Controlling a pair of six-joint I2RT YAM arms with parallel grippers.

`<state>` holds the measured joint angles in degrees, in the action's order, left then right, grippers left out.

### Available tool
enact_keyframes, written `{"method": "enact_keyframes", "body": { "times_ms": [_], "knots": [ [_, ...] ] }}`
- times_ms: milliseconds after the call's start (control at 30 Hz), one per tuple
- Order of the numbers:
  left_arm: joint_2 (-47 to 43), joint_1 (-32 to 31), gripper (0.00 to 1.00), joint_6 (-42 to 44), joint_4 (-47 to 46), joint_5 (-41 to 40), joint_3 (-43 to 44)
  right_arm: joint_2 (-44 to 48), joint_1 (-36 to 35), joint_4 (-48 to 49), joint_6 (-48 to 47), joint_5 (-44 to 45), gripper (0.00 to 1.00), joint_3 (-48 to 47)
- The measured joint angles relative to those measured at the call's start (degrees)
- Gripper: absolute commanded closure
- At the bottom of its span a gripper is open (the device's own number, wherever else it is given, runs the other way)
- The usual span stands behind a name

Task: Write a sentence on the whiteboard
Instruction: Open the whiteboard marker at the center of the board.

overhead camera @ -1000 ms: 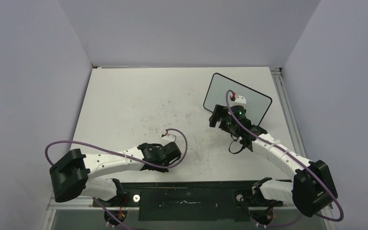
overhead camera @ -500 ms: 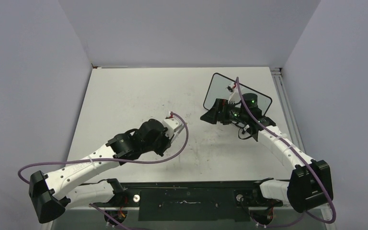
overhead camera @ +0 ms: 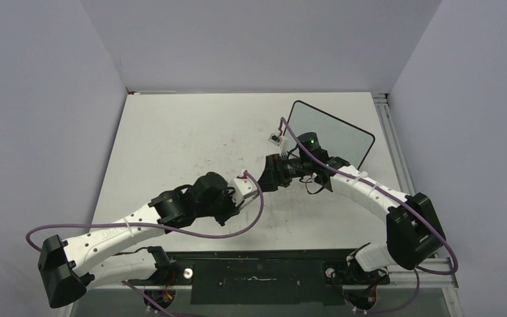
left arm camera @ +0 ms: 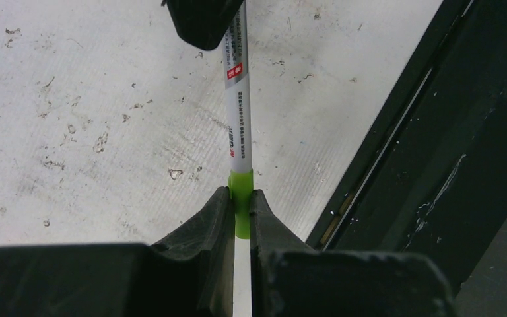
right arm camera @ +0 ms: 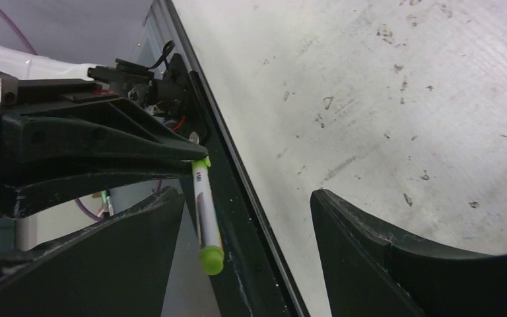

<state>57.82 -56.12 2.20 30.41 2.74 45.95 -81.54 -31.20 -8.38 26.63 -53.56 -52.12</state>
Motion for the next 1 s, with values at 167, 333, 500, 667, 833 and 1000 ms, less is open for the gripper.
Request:
{"method": "enact_keyframes", "body": {
  "times_ms": [167, 333, 500, 667, 833, 1000],
  "knots": [
    [0.0, -0.3, 1.0, 0.5, -0.1, 0.1, 0.0, 0.0, -1.6, 1.4, 0.9, -2.6, 0.42, 0.0],
    [0.0, -0.4, 1.0, 1.0, -0.1, 0.1, 0.0, 0.0, -2.2, 1.5, 1.0, -4.6, 0.52, 0.0],
    [0.2, -0.8, 1.0, 1.6, -0.1, -0.2, 0.0, 0.0, -2.4, -0.3, -0.8, -5.8, 0.58, 0.0],
    [0.3, -1.4, 1.0, 2.0, -0.1, -0.8, 0.0, -0.3, -2.9, -3.4, -3.3, -6.6, 0.62, -0.3],
    [0.3, -1.7, 1.0, 2.7, -0.1, -0.9, -0.1, -0.9, -3.4, -4.9, -4.4, -7.4, 0.63, -0.6],
    [0.3, -2.2, 1.0, 3.1, -0.1, -0.9, -0.1, -0.9, -3.4, -4.9, -4.4, -7.4, 0.63, -0.6]
  ]
}}
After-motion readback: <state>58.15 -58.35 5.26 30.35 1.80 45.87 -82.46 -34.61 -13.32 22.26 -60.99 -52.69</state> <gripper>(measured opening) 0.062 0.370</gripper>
